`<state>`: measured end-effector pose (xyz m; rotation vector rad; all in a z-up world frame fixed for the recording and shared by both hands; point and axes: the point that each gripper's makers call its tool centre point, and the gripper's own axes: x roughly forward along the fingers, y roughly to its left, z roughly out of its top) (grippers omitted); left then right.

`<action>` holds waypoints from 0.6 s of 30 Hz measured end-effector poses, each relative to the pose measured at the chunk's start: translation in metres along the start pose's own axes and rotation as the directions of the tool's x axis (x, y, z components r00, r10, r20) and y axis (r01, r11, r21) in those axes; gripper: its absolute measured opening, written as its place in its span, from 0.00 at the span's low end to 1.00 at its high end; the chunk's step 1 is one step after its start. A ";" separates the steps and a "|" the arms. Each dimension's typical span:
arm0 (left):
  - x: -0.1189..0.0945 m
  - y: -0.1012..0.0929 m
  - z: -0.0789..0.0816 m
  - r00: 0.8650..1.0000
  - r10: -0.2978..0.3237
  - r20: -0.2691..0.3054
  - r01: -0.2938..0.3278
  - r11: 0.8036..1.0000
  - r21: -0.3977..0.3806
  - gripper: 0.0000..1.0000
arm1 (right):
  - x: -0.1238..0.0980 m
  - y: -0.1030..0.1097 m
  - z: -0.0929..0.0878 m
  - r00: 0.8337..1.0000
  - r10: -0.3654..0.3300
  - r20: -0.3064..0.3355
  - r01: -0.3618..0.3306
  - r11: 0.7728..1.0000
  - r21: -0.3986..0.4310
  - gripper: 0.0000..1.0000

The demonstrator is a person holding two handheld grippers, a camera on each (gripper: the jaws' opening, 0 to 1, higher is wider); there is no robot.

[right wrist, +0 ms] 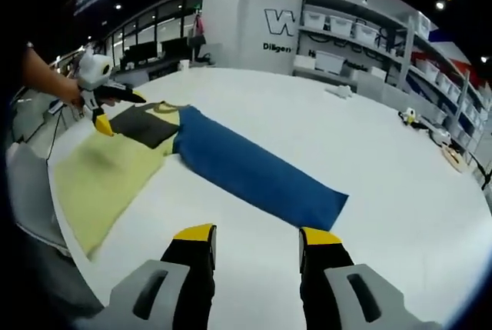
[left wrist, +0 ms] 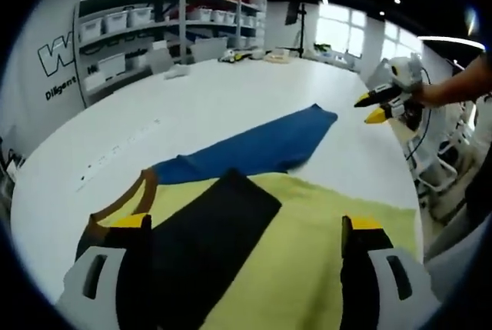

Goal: Fold the garment on the visible template until the final outline fits inside the template.

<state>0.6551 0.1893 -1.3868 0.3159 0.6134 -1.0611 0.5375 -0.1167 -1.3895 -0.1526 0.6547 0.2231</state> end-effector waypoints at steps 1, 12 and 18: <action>-0.001 0.000 -0.001 1.000 0.000 -0.003 0.000 1.000 0.000 0.99 | 0.002 -0.003 0.001 1.000 -0.005 0.000 0.005 1.000 0.002 0.38; -0.015 -0.004 -0.009 1.000 0.006 -0.008 -0.006 1.000 0.019 0.99 | 0.018 -0.034 -0.004 0.998 -0.062 -0.012 0.063 0.992 0.107 0.32; -0.025 -0.005 -0.013 1.000 -0.001 -0.006 0.001 1.000 0.030 0.98 | 0.027 -0.050 -0.013 0.995 -0.096 -0.039 0.101 0.981 0.165 0.28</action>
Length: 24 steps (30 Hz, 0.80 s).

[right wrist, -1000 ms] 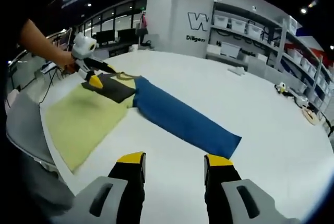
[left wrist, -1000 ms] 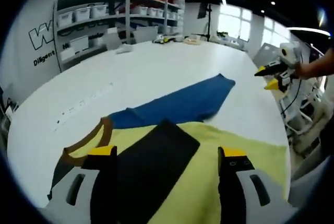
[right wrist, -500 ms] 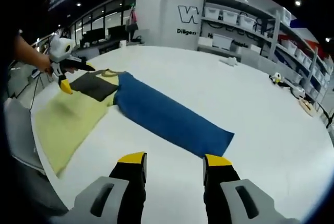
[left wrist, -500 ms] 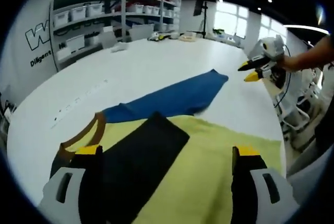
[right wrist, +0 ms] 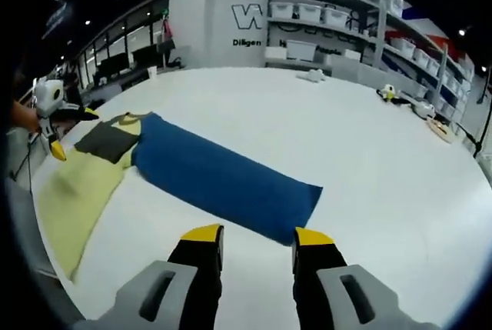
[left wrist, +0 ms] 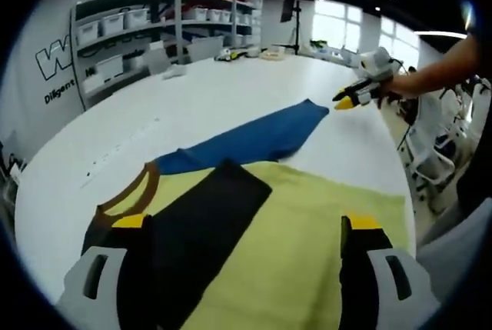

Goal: Fold the garment on the visible template until the final outline fits inside the template.

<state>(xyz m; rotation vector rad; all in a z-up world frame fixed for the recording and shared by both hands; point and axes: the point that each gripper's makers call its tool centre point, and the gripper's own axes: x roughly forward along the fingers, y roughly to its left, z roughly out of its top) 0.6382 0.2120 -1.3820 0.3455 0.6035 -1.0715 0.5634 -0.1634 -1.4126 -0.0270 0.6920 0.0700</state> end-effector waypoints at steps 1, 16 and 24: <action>-0.002 -0.001 -0.001 1.000 -0.004 0.002 0.004 1.000 0.000 0.98 | 0.003 -0.004 -0.002 1.000 -0.008 -0.007 0.008 1.000 0.013 0.28; -0.033 -0.001 -0.010 1.000 0.010 0.001 -0.010 1.000 0.005 0.94 | 0.030 -0.022 -0.013 0.992 -0.091 -0.091 0.096 0.993 0.061 0.25; -0.039 -0.001 -0.016 1.000 0.021 0.003 -0.021 1.000 -0.015 0.93 | 0.034 -0.022 -0.013 0.991 -0.092 -0.095 0.098 0.994 0.056 0.18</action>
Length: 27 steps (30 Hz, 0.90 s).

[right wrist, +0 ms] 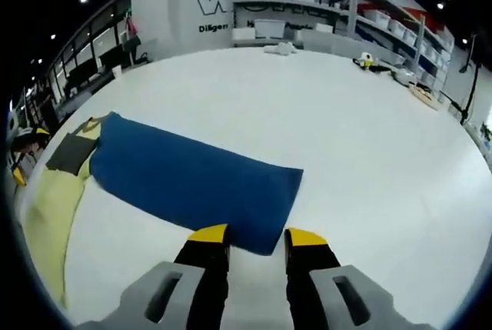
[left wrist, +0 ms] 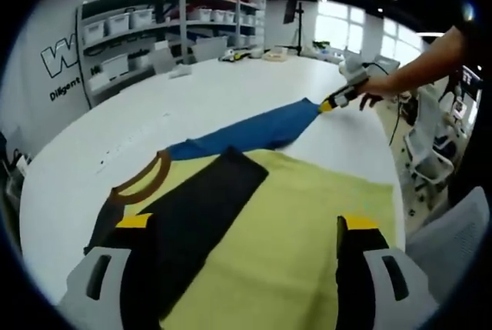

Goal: Fold the garment on the visible template until the final outline fits inside the template.

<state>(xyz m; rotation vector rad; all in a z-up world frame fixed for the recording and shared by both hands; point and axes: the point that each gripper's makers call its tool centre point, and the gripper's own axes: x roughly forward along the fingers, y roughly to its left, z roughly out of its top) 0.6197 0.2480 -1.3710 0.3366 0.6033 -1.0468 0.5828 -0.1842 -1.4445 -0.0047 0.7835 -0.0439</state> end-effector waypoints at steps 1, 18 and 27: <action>0.000 -0.001 0.000 1.000 -0.002 0.000 0.002 1.000 -0.005 0.93 | 0.001 0.001 0.000 1.000 0.002 -0.005 -0.002 1.000 -0.001 0.17; -0.029 0.004 -0.021 1.000 0.026 -0.011 -0.026 0.999 -0.025 0.93 | -0.012 0.026 0.014 0.999 0.050 -0.018 -0.050 0.998 -0.044 0.00; -0.043 0.005 -0.023 0.999 0.040 0.005 -0.040 0.999 -0.026 0.93 | -0.022 0.029 0.036 0.998 0.056 0.014 -0.055 0.997 -0.060 0.00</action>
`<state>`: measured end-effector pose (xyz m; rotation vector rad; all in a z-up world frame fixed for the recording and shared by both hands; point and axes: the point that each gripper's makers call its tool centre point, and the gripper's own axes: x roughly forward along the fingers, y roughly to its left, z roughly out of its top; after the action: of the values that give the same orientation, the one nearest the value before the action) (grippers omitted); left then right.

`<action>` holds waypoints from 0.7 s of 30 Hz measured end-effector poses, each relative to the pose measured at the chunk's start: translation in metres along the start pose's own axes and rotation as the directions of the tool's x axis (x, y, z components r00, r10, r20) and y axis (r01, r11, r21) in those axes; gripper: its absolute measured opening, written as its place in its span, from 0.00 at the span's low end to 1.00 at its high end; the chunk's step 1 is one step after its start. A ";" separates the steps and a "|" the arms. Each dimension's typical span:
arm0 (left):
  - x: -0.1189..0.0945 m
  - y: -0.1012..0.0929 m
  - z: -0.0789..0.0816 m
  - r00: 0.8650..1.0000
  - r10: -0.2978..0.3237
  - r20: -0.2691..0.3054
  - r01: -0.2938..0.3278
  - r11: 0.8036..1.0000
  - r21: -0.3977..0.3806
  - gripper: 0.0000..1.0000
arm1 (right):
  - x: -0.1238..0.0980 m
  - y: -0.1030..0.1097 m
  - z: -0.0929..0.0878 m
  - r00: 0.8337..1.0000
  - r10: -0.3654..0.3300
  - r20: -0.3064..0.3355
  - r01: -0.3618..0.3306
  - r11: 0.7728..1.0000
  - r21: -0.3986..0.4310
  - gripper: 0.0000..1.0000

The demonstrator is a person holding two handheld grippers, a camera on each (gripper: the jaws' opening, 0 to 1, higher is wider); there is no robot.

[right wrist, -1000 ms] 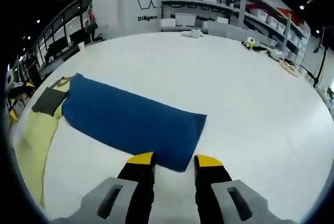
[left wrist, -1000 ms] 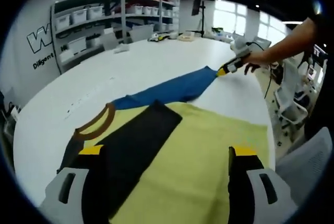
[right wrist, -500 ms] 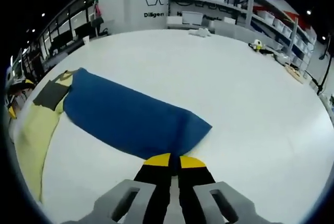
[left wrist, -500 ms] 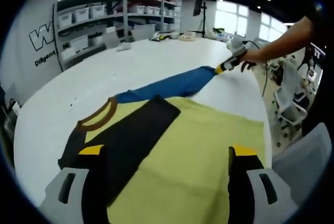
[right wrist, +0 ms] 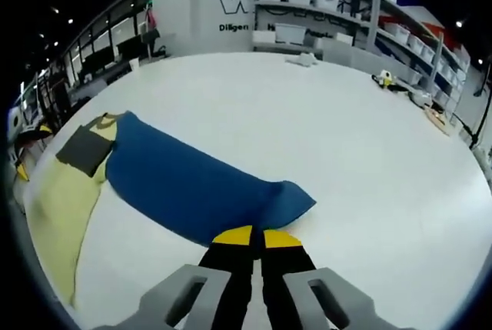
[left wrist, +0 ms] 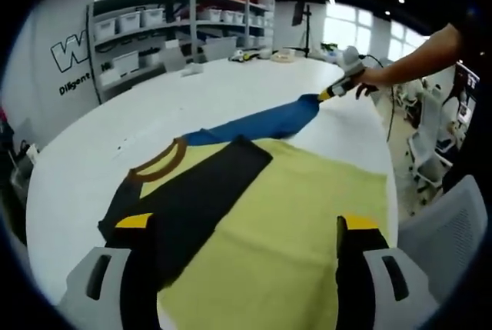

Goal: Fold the garment on the visible template until the final outline fits inside the template.

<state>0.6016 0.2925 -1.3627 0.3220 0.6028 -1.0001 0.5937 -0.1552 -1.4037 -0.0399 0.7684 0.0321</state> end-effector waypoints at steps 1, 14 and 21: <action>-0.001 0.000 0.000 1.000 0.001 0.003 -0.001 1.000 -0.001 0.93 | -0.002 0.001 0.004 1.000 0.002 0.007 -0.002 1.000 -0.001 0.00; -0.022 0.003 -0.007 0.999 0.020 0.030 -0.020 1.000 -0.008 0.94 | -0.018 0.017 0.040 0.998 0.017 0.063 -0.015 0.999 -0.030 0.00; -0.035 0.006 -0.009 0.998 0.040 0.052 -0.039 0.999 -0.013 0.98 | -0.028 0.035 0.064 0.994 0.033 0.109 -0.028 0.999 -0.039 0.00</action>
<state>0.5899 0.3241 -1.3491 0.2953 0.5534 -0.9634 0.6165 -0.1178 -1.3386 -0.0616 0.6590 0.0772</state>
